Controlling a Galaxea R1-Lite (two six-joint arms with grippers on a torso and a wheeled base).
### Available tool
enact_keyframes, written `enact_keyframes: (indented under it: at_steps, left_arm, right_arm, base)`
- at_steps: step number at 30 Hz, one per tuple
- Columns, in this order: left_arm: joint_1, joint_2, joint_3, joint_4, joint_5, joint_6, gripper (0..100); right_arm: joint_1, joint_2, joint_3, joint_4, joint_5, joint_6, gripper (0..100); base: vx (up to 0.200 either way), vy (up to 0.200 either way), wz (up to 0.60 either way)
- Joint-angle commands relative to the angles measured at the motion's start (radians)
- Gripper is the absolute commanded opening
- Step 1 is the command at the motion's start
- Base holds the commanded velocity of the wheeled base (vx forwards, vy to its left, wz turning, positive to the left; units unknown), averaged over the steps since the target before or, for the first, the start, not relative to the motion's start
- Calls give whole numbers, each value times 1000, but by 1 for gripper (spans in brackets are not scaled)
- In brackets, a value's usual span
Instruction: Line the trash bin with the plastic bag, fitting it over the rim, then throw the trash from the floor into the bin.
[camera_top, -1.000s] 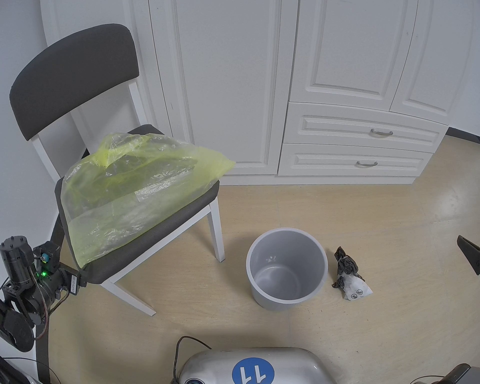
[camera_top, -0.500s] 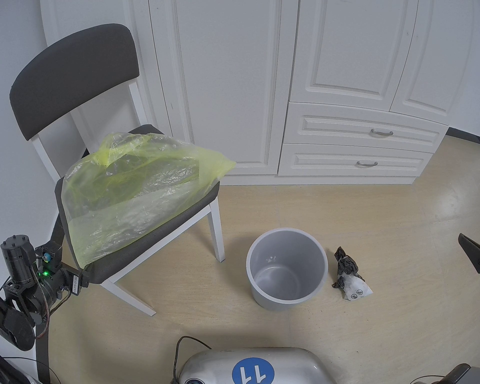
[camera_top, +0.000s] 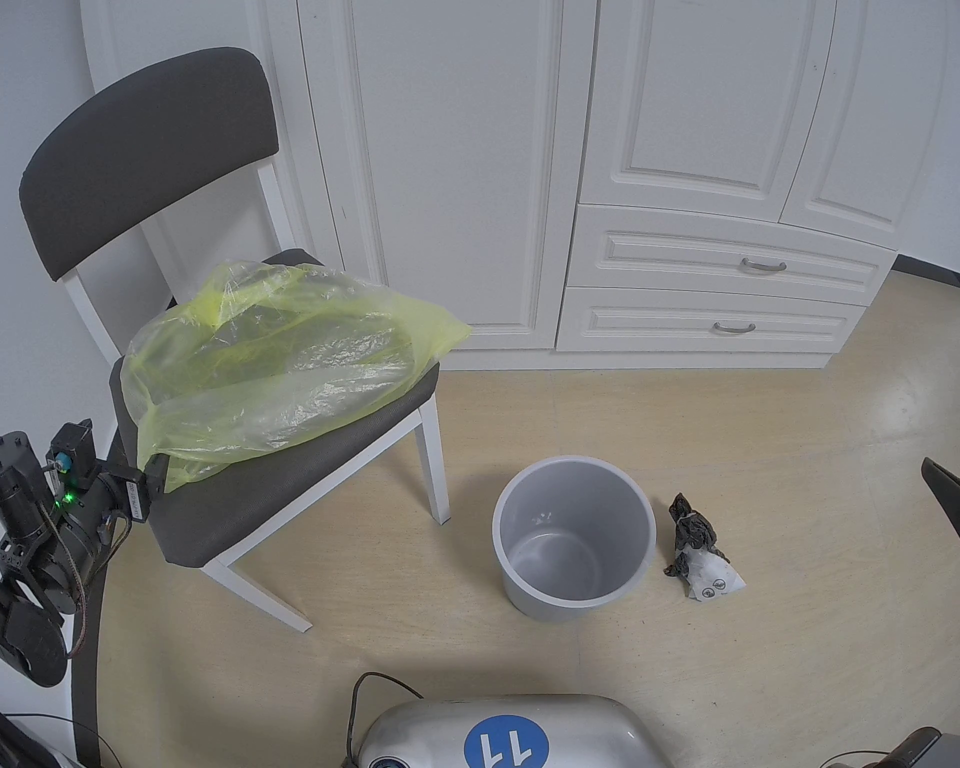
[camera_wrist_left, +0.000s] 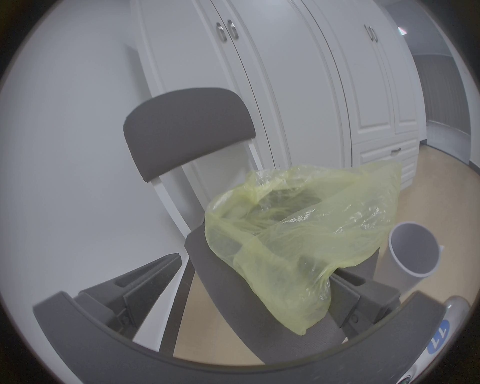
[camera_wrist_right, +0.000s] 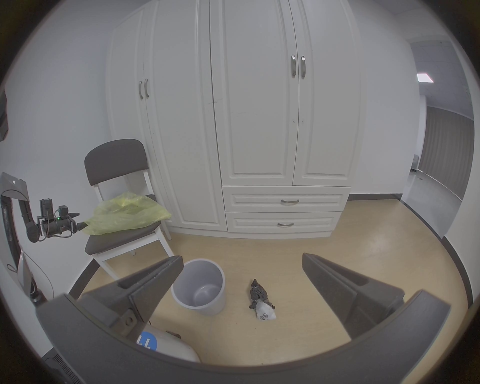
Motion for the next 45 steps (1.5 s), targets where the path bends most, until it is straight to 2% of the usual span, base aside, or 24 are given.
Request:
enact_keyframes:
  at_steps: [1, 6, 11, 40, 43, 45]
  left_arm:
    - [-2, 3, 37, -29, -3, -12, 100]
    - [-1, 109, 41, -50, -15, -16, 100]
    - [2, 221, 43, -182, -15, -19, 100]
    - [6, 230, 3, -171, -17, -21, 100]
    - [7, 198, 52, -173, -57, -25, 100]
    - [12, 126, 126, -171, -129, -27, 100]
  right_arm:
    - [0, -2, 2, -3, 0, -1, 100]
    - [0, -2, 2, -3, 0, -1, 100]
    - [0, -4, 2, -3, 0, -1, 100]
    - [1, -4, 6, -3, 1, -1, 100]
    - [1, -7, 8, -3, 3, -1, 100]
    - [1, -7, 11, -3, 4, -1, 100]
  base:
    - [0, 0, 0]
    - [0, 0, 0]
    - [0, 0, 0]
    - [0, 0, 0]
    - [0, 0, 0]
    - [0, 0, 0]
